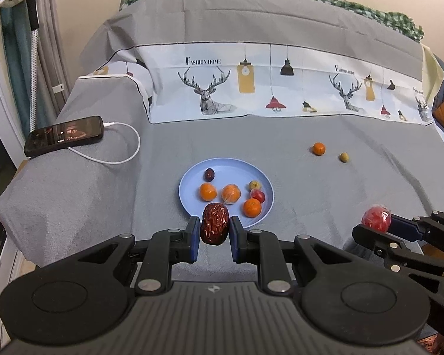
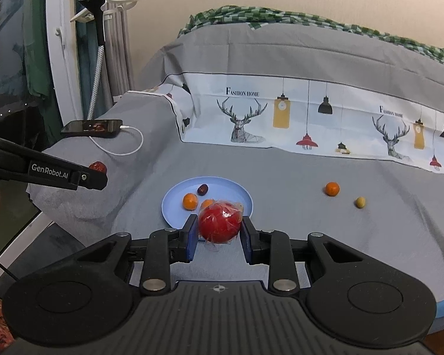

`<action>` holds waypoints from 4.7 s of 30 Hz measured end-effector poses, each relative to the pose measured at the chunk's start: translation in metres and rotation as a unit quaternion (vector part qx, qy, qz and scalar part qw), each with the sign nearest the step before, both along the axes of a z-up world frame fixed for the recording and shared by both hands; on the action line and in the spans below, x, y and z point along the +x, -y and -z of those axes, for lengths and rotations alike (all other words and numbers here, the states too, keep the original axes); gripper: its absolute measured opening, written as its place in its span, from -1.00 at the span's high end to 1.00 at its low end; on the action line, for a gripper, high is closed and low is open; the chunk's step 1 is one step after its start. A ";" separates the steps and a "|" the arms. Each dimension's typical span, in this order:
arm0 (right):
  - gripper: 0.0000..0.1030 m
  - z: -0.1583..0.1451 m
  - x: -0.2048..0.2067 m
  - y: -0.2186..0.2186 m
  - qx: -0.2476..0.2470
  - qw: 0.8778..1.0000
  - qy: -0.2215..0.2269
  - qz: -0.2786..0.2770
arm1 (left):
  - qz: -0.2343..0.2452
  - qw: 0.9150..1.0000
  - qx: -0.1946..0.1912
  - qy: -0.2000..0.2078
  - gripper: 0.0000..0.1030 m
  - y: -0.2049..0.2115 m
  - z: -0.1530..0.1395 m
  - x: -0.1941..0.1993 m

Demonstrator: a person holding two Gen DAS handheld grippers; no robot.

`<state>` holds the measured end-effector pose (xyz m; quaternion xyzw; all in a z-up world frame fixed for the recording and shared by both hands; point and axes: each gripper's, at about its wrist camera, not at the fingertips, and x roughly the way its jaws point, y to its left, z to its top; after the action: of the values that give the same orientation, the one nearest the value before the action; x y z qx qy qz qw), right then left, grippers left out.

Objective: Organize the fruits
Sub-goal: 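Carry the jujube and red tomato over the plate and open both tools, then withdraw both open tools from the plate, then grasp the last mandarin with the left tool while the right tool grasps the yellow fruit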

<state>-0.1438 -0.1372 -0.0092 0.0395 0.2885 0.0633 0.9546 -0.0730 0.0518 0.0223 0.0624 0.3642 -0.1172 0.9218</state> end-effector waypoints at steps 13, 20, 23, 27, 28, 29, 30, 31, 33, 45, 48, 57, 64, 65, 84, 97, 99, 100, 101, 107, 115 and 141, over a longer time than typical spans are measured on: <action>0.40 0.015 0.033 0.003 0.006 1.000 -0.029 0.001 | -0.016 1.000 0.011 -0.013 0.56 0.000 0.007 0.044; 0.40 0.031 0.066 0.003 0.010 0.999 -0.050 0.001 | -0.023 0.999 0.006 -0.043 0.56 0.002 0.021 0.082; 0.40 0.040 0.085 0.001 0.010 0.998 -0.062 0.000 | -0.020 0.998 0.011 -0.056 0.56 0.006 0.033 0.101; 0.40 0.053 0.113 -0.002 0.008 0.997 -0.075 -0.004 | -0.017 0.996 0.015 -0.081 0.56 0.012 0.052 0.130; 0.40 0.056 0.120 -0.002 0.008 0.997 -0.078 -0.005 | -0.017 0.996 0.017 -0.086 0.56 0.014 0.056 0.136; 0.40 0.060 0.127 -0.003 0.008 0.997 -0.081 -0.005 | -0.015 0.996 0.018 -0.089 0.56 0.016 0.061 0.143; 0.40 0.063 0.135 -0.004 0.008 0.996 -0.084 -0.007 | -0.014 0.995 0.021 -0.093 0.56 0.017 0.066 0.150; 0.40 0.066 0.142 -0.006 0.007 0.996 -0.086 -0.009 | -0.014 0.995 0.023 -0.097 0.56 0.018 0.071 0.155; 0.40 0.073 0.158 -0.011 0.002 0.996 -0.088 -0.015 | -0.011 0.994 0.024 -0.107 0.56 0.018 0.080 0.168; 0.39 0.121 0.223 -0.032 -0.068 0.990 -0.102 -0.069 | -0.003 0.989 0.048 -0.139 0.56 0.020 0.134 0.232; 0.38 0.128 0.236 -0.032 -0.069 0.989 -0.108 -0.067 | -0.004 0.990 0.041 -0.134 0.37 0.020 0.138 0.242; -0.83 0.113 0.230 -0.033 -0.080 0.989 -0.109 -0.062 | -0.029 0.995 0.026 -0.088 -0.99 0.003 0.106 0.217; -0.95 0.092 0.173 -0.028 -0.018 0.984 -0.170 -0.040 | -0.038 0.992 0.061 -0.099 -0.99 -0.010 0.090 0.153; -0.95 0.086 0.163 -0.028 -0.014 0.985 -0.168 -0.036 | -0.040 0.992 0.057 -0.106 -0.99 -0.013 0.088 0.144; -0.98 0.011 0.044 -0.031 -0.051 0.998 -0.035 -0.002 | -0.057 0.997 0.046 -0.037 -0.99 -0.014 0.035 0.029; -0.98 -0.007 0.012 -0.031 -0.052 0.999 0.009 -0.004 | -0.072 0.996 0.057 -0.025 -0.99 -0.017 0.020 0.004; -0.98 -0.009 0.009 -0.030 -0.050 0.999 0.012 -0.002 | -0.072 0.996 0.057 -0.022 -0.99 -0.017 0.018 0.002; -0.99 -0.010 0.008 -0.029 -0.049 0.999 0.013 -0.002 | -0.072 0.996 0.059 -0.019 -0.99 -0.017 0.017 0.000; -0.99 -0.010 0.007 -0.029 -0.049 0.999 0.013 -0.001 | -0.071 0.996 0.059 -0.016 -0.99 -0.017 0.015 -0.002; -0.99 -0.011 0.003 -0.029 -0.048 0.999 0.020 -0.003 | -0.069 0.996 0.064 -0.013 -0.99 -0.014 0.013 -0.003; -0.99 -0.009 0.005 -0.029 -0.044 0.999 0.015 -0.001 | -0.067 0.995 0.070 -0.016 -0.99 -0.011 0.016 -0.001; -0.99 0.053 0.077 0.037 0.014 0.991 -0.077 0.107 | -0.030 0.990 0.100 -0.090 -0.99 0.045 0.058 0.082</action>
<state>-0.0671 -0.1740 -0.0619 0.0877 0.3545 -0.0382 0.9301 0.0091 0.0071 -0.0360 0.1326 0.4575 -0.0579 0.8774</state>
